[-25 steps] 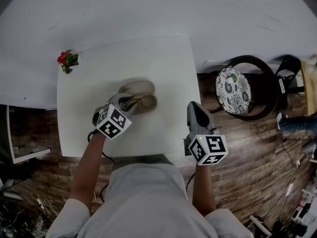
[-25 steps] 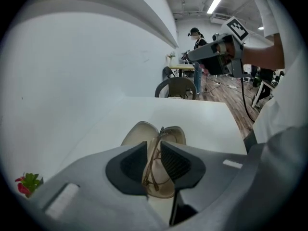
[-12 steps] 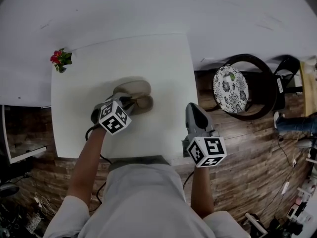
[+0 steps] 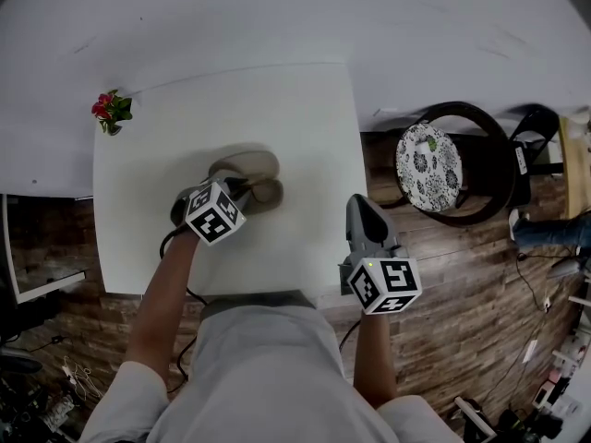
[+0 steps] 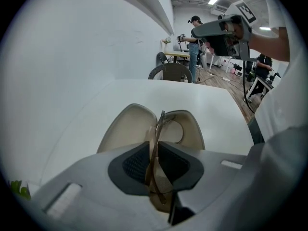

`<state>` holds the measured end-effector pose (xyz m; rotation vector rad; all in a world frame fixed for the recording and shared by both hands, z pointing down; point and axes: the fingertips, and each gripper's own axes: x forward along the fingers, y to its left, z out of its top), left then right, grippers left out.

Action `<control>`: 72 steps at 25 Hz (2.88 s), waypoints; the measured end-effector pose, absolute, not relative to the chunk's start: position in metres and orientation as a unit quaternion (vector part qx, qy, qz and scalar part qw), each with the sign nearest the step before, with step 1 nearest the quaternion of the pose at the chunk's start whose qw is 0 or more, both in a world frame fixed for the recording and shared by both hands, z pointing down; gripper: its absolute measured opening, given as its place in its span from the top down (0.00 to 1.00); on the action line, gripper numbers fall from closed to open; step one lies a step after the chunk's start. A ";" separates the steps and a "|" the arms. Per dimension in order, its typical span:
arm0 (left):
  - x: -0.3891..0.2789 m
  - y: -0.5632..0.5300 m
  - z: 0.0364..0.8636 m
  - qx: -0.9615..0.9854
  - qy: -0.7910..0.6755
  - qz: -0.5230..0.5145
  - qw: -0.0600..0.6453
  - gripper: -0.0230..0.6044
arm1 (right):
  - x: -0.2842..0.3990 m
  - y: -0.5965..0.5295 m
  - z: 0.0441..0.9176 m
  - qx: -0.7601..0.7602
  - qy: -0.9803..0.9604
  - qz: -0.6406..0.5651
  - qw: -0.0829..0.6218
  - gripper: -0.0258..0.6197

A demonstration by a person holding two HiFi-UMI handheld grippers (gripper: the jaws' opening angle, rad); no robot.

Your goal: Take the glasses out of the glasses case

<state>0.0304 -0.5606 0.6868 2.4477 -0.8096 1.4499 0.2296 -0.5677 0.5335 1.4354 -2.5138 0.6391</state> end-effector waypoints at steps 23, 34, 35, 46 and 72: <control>0.025 -0.565 0.665 0.827 -0.302 0.469 0.072 0.93 | 0.232 -0.560 0.519 0.494 -0.842 0.204 0.074 0.96; 0.009 -0.560 0.614 0.825 -0.375 0.420 0.045 0.93 | 0.220 -0.546 0.506 0.484 -0.851 0.194 0.064 0.96; 0.008 -0.559 0.609 0.826 -0.379 0.416 0.042 0.93 | 0.219 -0.544 0.505 0.484 -0.851 0.193 0.063 0.96; 0.001 -0.542 0.555 0.825 -0.432 0.364 0.005 0.93 | 0.214 -0.526 0.487 0.483 -0.855 0.181 0.047 0.96; -0.048 -0.477 0.423 0.782 -0.586 0.197 -0.075 0.93 | 0.200 -0.510 0.460 0.481 -0.861 0.160 0.033 0.96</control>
